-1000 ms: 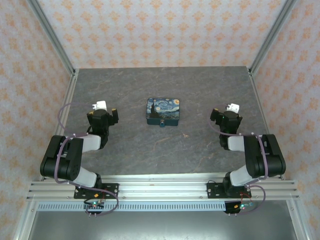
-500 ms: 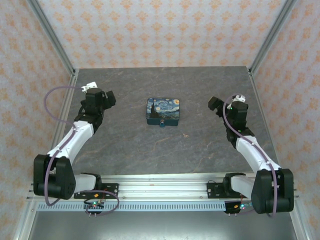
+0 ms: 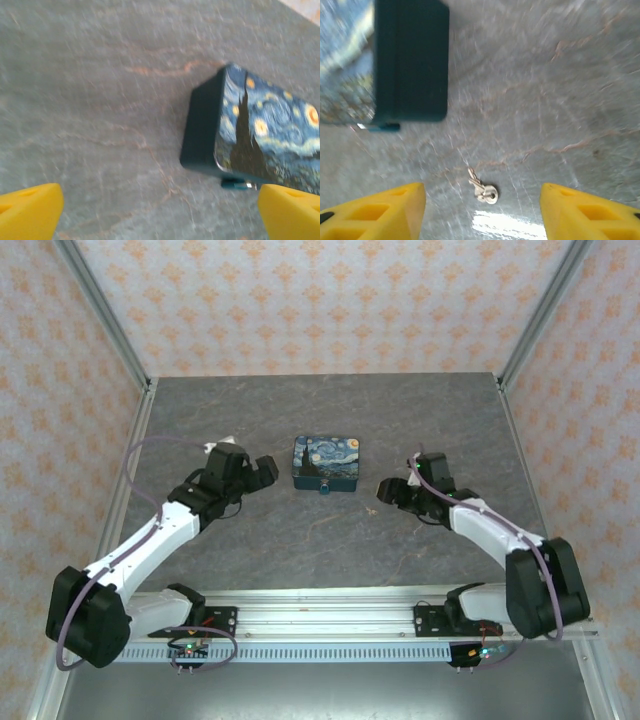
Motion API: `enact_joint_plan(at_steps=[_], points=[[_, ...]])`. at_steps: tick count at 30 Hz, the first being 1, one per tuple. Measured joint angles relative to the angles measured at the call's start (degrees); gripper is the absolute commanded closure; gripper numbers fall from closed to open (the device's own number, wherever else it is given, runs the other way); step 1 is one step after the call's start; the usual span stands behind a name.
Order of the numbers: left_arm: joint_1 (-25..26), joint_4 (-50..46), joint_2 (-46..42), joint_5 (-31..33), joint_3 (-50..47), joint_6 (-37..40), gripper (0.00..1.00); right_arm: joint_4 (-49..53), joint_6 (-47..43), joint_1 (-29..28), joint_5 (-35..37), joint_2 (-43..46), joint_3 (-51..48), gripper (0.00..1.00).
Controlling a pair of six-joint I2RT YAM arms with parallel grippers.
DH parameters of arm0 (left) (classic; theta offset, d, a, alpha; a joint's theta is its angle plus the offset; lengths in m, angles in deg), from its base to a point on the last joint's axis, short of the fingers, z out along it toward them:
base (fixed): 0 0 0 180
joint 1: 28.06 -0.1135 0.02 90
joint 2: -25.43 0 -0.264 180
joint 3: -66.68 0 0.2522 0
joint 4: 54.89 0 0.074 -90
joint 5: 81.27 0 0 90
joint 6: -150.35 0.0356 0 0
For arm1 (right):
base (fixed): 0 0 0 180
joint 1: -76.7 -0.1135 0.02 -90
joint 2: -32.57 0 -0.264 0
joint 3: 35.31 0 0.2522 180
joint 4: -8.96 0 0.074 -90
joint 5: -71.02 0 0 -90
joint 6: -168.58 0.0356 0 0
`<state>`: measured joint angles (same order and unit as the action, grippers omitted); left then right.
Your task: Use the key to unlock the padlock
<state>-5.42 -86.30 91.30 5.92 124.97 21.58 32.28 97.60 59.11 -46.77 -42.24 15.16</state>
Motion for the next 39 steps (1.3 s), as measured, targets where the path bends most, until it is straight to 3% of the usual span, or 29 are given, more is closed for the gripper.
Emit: enact_joint_plan(at_steps=[5, 13, 30, 39], points=[[3.04, -0.61, 0.02, -1.33, -0.39, -2.91, 0.0, 3.61, -2.73, -5.42, 3.26, -5.11, 3.56, 0.49], [3.26, -0.61, 0.94, -1.51, -0.39, -4.39, 0.0, 6.93, -6.6, -9.97, 9.18, -11.34, 7.89, 0.57], [4.0, -0.52, 5.46, -2.86, -0.22, -4.92, 0.0, 9.75, -10.12, -12.79, 13.09, -17.62, 11.45, 0.65], [4.0, 0.55, 6.16, -3.19, 0.85, -4.92, 0.0, 11.63, -10.97, -14.03, 16.15, -19.08, 13.22, 0.74]])
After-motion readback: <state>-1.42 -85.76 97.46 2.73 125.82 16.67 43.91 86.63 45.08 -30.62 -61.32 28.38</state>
